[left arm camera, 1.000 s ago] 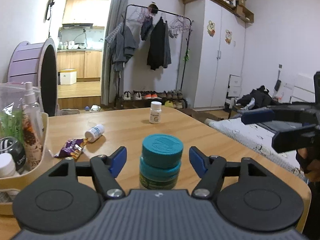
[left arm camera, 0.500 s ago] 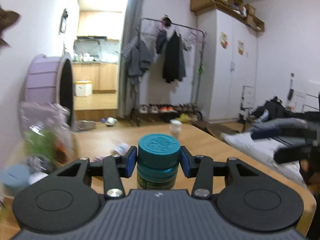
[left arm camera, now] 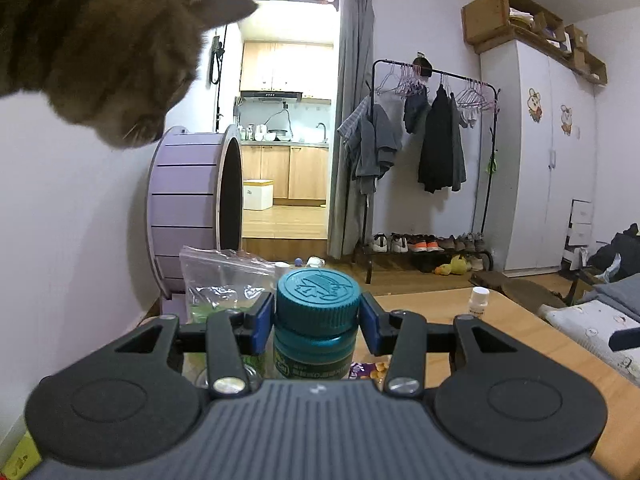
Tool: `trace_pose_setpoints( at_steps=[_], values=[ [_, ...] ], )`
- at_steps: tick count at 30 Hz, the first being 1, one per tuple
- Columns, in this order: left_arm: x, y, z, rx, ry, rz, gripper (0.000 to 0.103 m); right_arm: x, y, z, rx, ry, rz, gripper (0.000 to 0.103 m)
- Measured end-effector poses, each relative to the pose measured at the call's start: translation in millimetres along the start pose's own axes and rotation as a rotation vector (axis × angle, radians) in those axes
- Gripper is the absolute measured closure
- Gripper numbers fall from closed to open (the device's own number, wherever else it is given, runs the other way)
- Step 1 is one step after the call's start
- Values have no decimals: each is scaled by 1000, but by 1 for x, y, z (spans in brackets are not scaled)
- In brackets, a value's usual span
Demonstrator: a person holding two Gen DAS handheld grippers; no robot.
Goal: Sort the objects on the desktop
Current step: 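Carry the teal jar with the left gripper into the basket and open, then grasp the white pill bottle with the right gripper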
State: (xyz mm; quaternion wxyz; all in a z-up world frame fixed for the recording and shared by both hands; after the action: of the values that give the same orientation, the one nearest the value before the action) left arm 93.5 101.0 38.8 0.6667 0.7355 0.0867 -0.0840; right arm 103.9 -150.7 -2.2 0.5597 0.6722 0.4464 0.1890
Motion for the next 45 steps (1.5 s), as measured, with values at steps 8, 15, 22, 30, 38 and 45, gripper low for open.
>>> trace_pose_setpoints(
  at_steps=[8, 15, 22, 30, 38, 45],
  values=[
    [14, -4, -1, -4, -1, -7, 58, 5, -5, -4, -9, -14, -19, 0],
    [29, -15, -3, 0, -7, -51, 58, 6, -8, -7, -13, -15, -34, 0],
    [41, -43, -10, 0, 8, -164, 55, 6, -9, -8, -15, -20, -44, 0],
    [23, -38, 0, -19, 13, -141, 28, 6, -4, -5, -1, -46, -26, 0],
    [0, -36, 33, -15, -7, -109, 24, 9, -5, 5, 5, -102, -17, 0],
    [-3, -39, 42, -19, -44, -118, 23, 12, -2, 24, 25, -160, -10, 0]
  ],
)
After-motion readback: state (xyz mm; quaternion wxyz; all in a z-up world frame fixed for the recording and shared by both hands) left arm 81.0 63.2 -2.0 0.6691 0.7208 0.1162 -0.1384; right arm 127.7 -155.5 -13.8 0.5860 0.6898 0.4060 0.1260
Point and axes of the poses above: each gripper's, at about its wrist camera, not at the fingertips, and x roughly the way its jaws point, z to its right, y to its top, the point moved 8 cm from there along x, roughly the way its jaws point, and after that the axes turned 8 degrees about x, right-handed, at the moved point
